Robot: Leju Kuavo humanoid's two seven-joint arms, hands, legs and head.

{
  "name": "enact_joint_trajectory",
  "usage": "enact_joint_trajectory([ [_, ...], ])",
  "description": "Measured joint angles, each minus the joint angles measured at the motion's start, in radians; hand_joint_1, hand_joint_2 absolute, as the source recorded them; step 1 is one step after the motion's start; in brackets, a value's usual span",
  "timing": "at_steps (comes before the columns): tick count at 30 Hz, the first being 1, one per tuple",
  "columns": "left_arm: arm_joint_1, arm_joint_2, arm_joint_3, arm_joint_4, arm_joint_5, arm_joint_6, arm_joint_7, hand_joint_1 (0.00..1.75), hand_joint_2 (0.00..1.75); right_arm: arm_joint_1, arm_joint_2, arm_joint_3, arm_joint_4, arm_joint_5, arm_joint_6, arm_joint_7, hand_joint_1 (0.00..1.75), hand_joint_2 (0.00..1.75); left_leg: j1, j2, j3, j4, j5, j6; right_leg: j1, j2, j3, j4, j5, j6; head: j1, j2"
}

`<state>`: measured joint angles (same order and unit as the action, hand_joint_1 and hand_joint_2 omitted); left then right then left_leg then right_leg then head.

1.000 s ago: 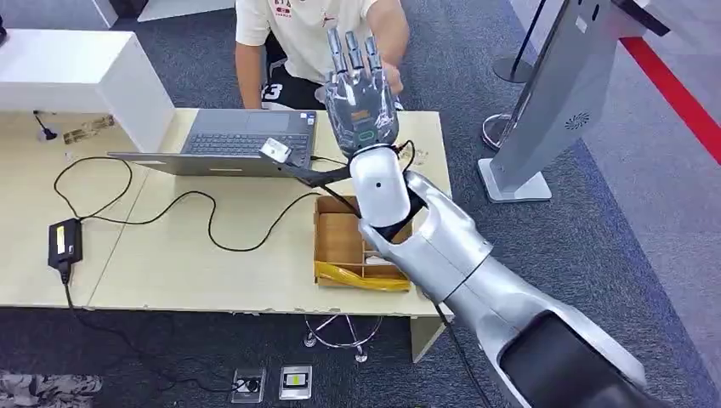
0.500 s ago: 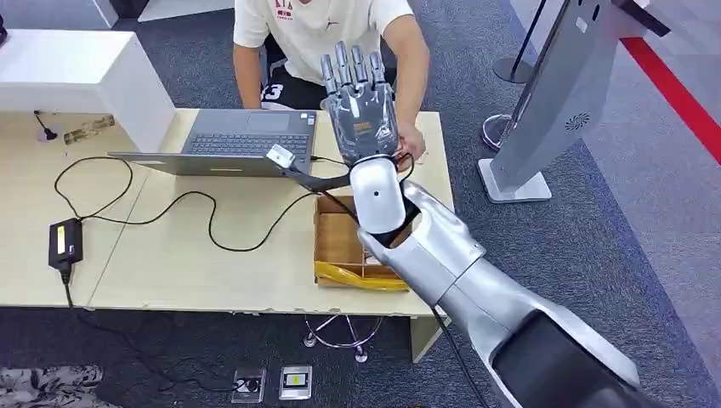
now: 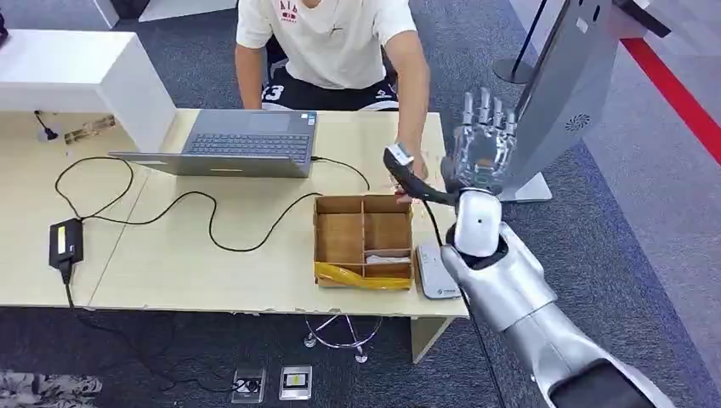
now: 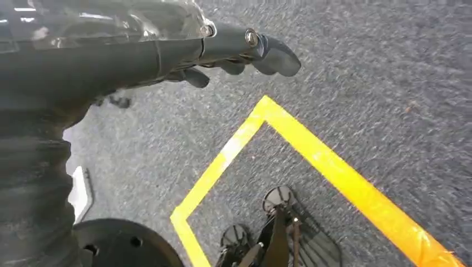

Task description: Pass the card to the sensor for recognition and then transmit it.

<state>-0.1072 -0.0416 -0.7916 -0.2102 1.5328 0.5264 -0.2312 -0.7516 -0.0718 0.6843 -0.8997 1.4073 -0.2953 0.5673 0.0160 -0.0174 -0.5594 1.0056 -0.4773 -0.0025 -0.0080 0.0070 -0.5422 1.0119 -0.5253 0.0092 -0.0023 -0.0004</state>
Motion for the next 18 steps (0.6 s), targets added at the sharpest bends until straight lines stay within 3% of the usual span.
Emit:
enact_joint_trajectory([
  [7, 0.002, 0.007, 0.002, 0.0, -0.027, -0.048, -0.045, 0.0, 1.75, 0.18, -0.177, -0.187, -0.276, -0.07, -0.019, 0.031, 0.0, 1.75, 0.0, 0.001, 0.002, 0.0, -0.001, 0.0, 0.0, 0.001, 0.001, 0.0, 0.0, 0.0, 0.0, 0.0],
  [10, 0.003, 0.007, 0.002, 0.0, -0.03, -0.042, -0.035, 0.0, 1.75, 0.305, -0.257, -0.279, -0.377, -0.157, -0.085, 0.034, 0.0, 1.75, 0.0, 0.0, 0.0, 0.0, -0.002, 0.001, 0.0, 0.0, 0.001, 0.0, -0.001, 0.0, -0.001, 0.0],
  [14, 0.001, 0.008, 0.002, 0.0, -0.035, -0.03, -0.003, 0.0, 1.75, 0.424, -0.309, -0.349, -0.409, -0.262, -0.139, 0.039, 0.0, 1.75, 0.0, 0.004, 0.002, -0.001, -0.003, 0.0, 0.0, 0.004, 0.001, -0.001, -0.001, 0.0, -0.001, 0.0],
  [18, 0.0, 0.008, 0.002, 0.0, -0.041, -0.015, 0.029, 0.0, 1.75, 0.53, -0.327, -0.389, -0.375, -0.407, -0.212, 0.036, 0.0, 1.75, 0.0, 0.003, 0.001, -0.001, -0.003, 0.001, 0.0, 0.002, 0.001, -0.001, -0.001, 0.0, 0.0, 0.0],
])
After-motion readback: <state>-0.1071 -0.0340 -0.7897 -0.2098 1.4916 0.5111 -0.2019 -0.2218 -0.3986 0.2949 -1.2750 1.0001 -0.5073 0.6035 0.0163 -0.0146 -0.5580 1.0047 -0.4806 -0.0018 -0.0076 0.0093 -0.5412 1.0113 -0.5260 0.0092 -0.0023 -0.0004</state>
